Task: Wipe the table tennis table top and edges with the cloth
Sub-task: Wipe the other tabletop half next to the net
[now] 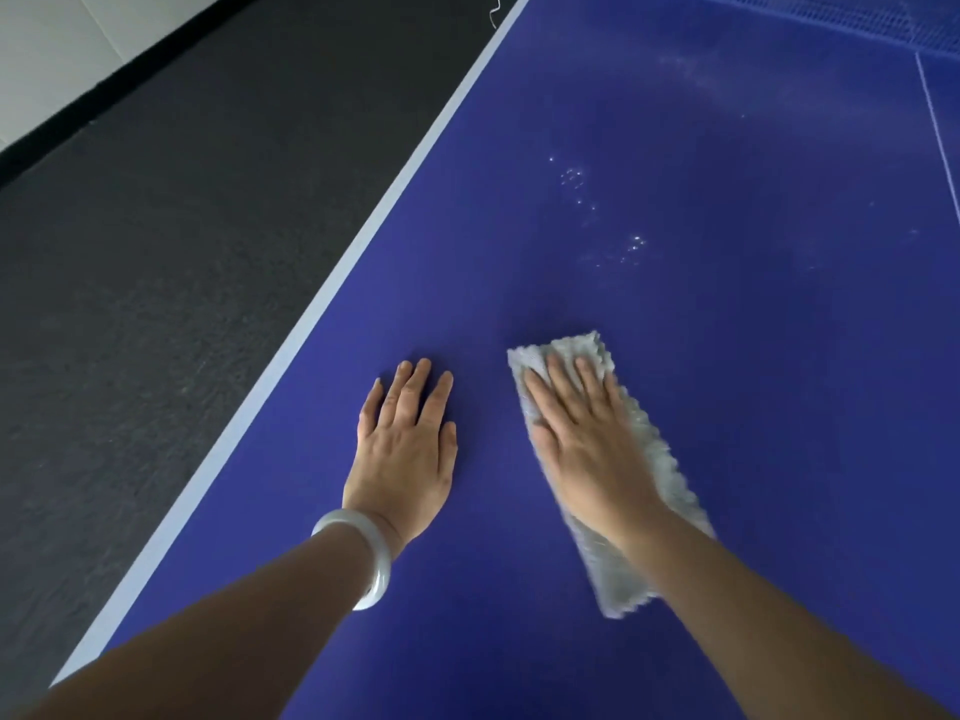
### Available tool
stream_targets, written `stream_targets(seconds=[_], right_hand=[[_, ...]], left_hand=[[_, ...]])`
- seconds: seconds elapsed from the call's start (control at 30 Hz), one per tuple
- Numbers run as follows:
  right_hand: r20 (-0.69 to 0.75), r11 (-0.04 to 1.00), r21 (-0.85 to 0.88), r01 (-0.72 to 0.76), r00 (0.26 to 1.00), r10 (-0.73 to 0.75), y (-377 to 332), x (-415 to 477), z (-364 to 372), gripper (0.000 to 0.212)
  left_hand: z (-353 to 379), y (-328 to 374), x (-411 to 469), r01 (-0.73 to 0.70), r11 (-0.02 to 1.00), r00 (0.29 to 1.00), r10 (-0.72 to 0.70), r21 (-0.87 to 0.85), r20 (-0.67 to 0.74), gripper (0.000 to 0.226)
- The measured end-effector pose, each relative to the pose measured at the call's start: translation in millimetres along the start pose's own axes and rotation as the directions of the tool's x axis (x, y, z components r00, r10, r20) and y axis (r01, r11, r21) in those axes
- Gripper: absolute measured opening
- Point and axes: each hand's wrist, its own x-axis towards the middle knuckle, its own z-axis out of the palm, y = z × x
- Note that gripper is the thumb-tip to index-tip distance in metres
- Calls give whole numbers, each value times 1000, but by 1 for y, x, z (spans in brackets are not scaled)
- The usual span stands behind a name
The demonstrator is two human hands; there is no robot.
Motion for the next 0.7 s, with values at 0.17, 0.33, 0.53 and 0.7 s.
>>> stream_targets(seconds=[0.17,0.33,0.53,0.7], right_hand=[[29,934,-31,-355,934,356,49,39,-7,58],[21,958,-4,-287,958,287,-29,62,-5,58],[18,990,37,133,991,-134,-3,-51,-3,53],[41,909,5,-417,908,416,28,12,-13,60]], left_hand=[[0,-2,1,3,1000,1000,-4,25,26,60],[-1,1,2,-4,1000,999,3,29,37,62],[-3,2,3,5,1000,999,-7,30,38,63],[-1,4,3,15,999,999,-17,46,29,61]])
